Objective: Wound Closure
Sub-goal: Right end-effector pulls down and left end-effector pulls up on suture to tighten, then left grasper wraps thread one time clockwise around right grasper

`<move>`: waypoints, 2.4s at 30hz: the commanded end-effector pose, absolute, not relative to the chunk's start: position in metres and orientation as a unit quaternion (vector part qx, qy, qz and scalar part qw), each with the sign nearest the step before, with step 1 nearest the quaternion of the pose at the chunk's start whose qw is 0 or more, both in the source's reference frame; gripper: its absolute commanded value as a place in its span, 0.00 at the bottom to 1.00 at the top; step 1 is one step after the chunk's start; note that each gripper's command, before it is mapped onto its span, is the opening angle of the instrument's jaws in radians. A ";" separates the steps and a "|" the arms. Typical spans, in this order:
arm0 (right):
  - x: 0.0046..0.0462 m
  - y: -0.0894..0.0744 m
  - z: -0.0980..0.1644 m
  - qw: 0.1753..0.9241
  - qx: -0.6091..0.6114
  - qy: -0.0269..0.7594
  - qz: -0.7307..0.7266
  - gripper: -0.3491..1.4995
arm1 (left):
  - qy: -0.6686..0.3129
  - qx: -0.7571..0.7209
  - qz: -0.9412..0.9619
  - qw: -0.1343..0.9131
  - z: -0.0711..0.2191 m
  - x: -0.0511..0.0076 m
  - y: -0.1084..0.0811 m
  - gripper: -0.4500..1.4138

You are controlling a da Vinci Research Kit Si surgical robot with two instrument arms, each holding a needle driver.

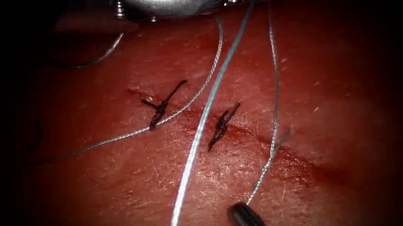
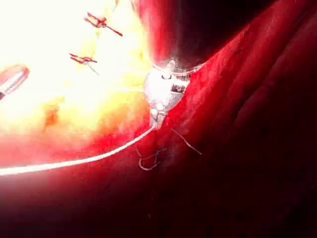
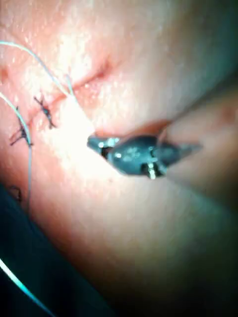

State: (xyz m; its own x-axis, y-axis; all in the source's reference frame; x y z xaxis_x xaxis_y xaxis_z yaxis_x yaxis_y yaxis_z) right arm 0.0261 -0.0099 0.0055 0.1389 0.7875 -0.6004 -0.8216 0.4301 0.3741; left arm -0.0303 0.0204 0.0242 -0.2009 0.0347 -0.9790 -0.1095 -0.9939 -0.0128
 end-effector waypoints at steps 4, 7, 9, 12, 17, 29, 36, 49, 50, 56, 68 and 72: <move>0.0267 -0.011 0.006 0.755 0.004 0.402 0.518 0.00 | 0.016 -0.647 0.760 0.053 0.021 -0.0297 0.019 0.00; 0.0268 -0.010 0.005 0.750 0.030 0.431 0.501 0.39 | 0.005 -0.666 0.743 0.063 0.019 -0.0287 0.016 0.00; 0.0268 -0.010 0.005 0.751 0.045 0.438 0.493 0.65 | -0.007 -0.679 0.731 0.071 0.018 -0.0281 0.015 0.00; 0.0267 -0.009 0.004 0.750 0.058 0.444 0.486 0.79 | -0.018 -0.685 0.724 0.075 0.017 -0.0271 0.014 0.00; 0.0265 -0.008 0.003 0.747 0.077 0.464 0.470 0.88 | -0.034 -0.699 0.709 0.088 0.017 -0.0241 0.012 0.00; 0.0217 -0.004 0.002 0.752 0.094 0.468 0.455 0.35 | -0.053 -0.715 0.689 0.109 0.019 -0.0234 0.009 0.00; 0.0212 0.000 0.006 0.761 0.099 0.457 0.450 0.21 | -0.067 -0.735 0.661 0.137 0.020 -0.0250 0.007 0.00; 0.0230 0.006 0.011 0.755 0.109 0.469 0.445 0.01 | -0.093 -0.767 0.603 0.198 0.020 -0.0252 0.006 0.00; 0.0232 0.006 0.011 0.753 0.109 0.474 0.443 0.00 | -0.102 -0.762 0.603 0.214 0.021 -0.0252 0.006 0.00; 0.0242 0.007 0.012 0.734 0.127 0.504 0.438 0.00 | -0.097 -0.742 0.610 0.261 0.022 -0.0251 0.006 0.00; 0.0228 0.009 0.010 0.686 0.133 0.576 0.425 0.00 | -0.102 -0.606 0.719 0.325 0.027 -0.0247 0.005 0.00; 0.0227 0.009 0.010 0.686 0.130 0.574 0.429 0.00 | -0.115 -0.610 0.715 0.320 0.027 -0.0249 0.005 0.00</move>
State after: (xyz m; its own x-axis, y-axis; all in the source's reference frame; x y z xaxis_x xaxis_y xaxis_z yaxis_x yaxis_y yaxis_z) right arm 0.0220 0.0095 0.0097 -0.0283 0.7359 -0.6765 -0.4403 0.5984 0.6694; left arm -0.0247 0.0045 0.0259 -0.0499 0.6027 -0.7964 -0.3061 -0.7682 -0.5622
